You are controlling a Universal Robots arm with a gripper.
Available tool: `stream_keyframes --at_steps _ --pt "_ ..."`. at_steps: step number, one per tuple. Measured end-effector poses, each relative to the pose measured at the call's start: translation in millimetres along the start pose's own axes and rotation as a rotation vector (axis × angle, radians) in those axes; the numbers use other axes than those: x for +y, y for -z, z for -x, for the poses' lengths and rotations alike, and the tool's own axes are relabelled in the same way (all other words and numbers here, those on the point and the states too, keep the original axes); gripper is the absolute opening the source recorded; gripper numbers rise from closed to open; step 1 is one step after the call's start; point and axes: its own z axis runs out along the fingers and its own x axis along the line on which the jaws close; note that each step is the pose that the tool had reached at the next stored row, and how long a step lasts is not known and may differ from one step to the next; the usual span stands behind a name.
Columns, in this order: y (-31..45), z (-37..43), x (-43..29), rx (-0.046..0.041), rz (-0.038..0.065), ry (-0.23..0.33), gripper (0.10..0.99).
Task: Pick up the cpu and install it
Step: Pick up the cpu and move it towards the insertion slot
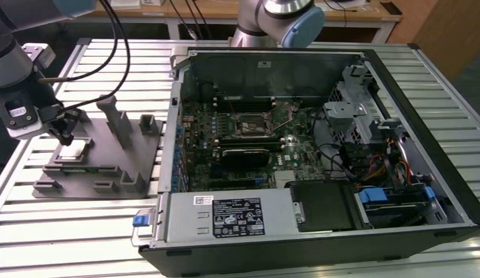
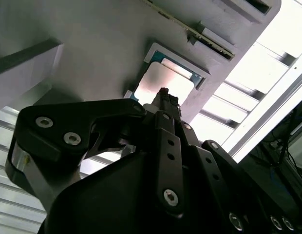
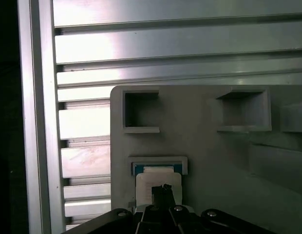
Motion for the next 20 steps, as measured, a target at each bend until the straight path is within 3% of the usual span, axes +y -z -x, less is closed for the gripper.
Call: stream_keyframes --at_steps 5,13,20 --pt "-5.7 -4.0 4.4 0.0002 0.0 0.0 0.106" --pt "-15.5 -7.1 4.3 -0.0001 -0.003 0.0 0.106" --pt "-17.9 -7.2 4.2 -0.0002 -0.004 0.0 0.106"
